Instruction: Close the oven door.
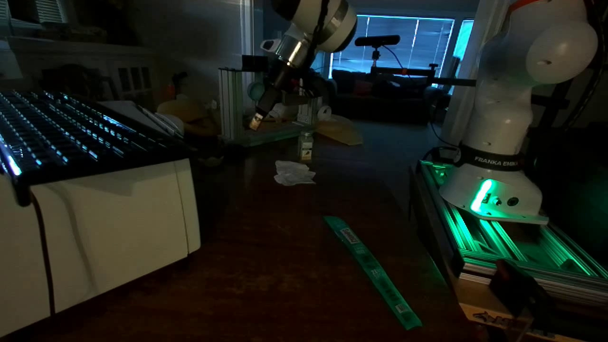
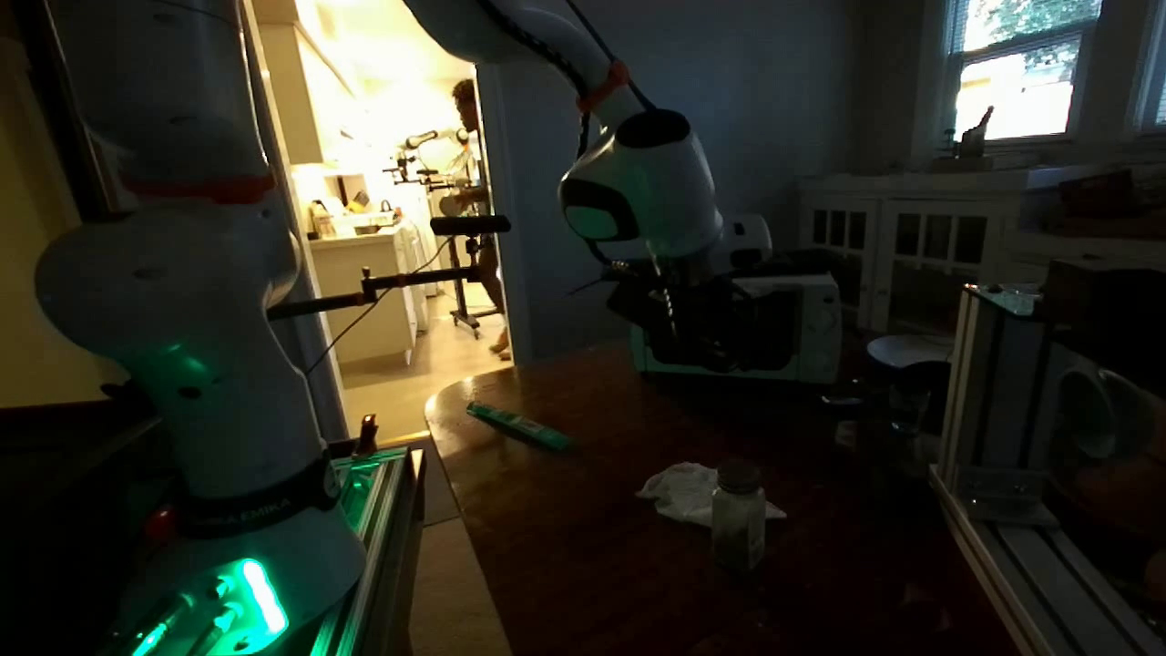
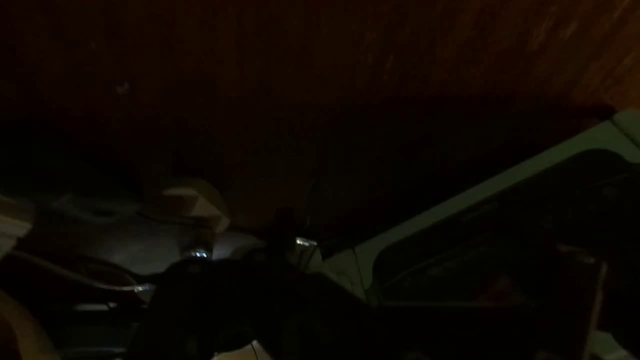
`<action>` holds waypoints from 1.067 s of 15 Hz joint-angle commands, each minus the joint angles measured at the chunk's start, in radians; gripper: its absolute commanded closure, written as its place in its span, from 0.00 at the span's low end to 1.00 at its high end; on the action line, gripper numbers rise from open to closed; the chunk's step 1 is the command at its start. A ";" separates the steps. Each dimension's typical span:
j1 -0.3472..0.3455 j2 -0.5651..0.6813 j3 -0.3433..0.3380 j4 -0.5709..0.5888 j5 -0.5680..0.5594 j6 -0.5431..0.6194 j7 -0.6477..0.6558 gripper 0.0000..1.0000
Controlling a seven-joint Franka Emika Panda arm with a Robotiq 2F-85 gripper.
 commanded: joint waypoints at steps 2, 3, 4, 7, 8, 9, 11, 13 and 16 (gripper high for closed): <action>0.013 -0.102 -0.062 -0.137 -0.291 0.000 0.340 0.00; 0.008 -0.120 -0.072 -0.146 -0.367 -0.009 0.414 0.00; 0.004 -0.142 -0.081 -0.151 -0.442 -0.018 0.487 0.00; -0.005 -0.215 -0.096 -0.147 -0.690 -0.072 0.711 0.00; -0.009 -0.247 -0.100 -0.135 -0.775 -0.109 0.791 0.00; -0.060 -0.287 -0.042 -0.118 -0.842 -0.170 0.869 0.00; -0.003 -0.358 -0.064 -0.069 -0.931 -0.286 1.016 0.00; 0.020 -0.419 -0.046 -0.013 -0.973 -0.391 1.112 0.00; 0.053 -0.414 -0.065 0.017 -0.977 -0.397 1.124 0.00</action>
